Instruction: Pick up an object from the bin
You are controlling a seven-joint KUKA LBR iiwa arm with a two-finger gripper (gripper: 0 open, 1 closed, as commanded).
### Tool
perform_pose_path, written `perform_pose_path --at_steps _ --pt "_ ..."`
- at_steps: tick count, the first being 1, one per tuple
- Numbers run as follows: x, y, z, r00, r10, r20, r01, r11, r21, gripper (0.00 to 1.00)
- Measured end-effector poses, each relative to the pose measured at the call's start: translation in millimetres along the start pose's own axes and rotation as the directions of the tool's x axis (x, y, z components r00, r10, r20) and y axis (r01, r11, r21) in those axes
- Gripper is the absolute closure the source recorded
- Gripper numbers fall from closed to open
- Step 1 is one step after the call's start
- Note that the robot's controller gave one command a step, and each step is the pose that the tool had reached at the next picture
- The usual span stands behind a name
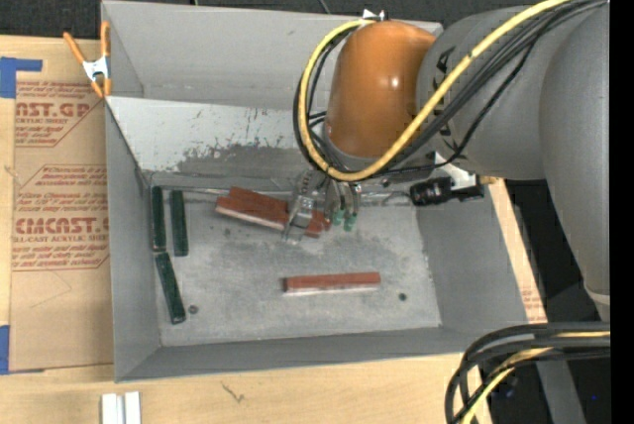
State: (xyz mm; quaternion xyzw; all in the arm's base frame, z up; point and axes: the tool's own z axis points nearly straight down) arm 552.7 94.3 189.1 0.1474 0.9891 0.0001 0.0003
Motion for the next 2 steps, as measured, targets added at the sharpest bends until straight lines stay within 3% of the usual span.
perform_pose_path --at_steps 1,2 --pt "0.0 0 0 1.0 0.0 0.0 0.0 1.0 0.0 1.0" --pt "14.3 -6 -84 1.0 0.031 0.001 -0.031 1.0 0.0 1.0"
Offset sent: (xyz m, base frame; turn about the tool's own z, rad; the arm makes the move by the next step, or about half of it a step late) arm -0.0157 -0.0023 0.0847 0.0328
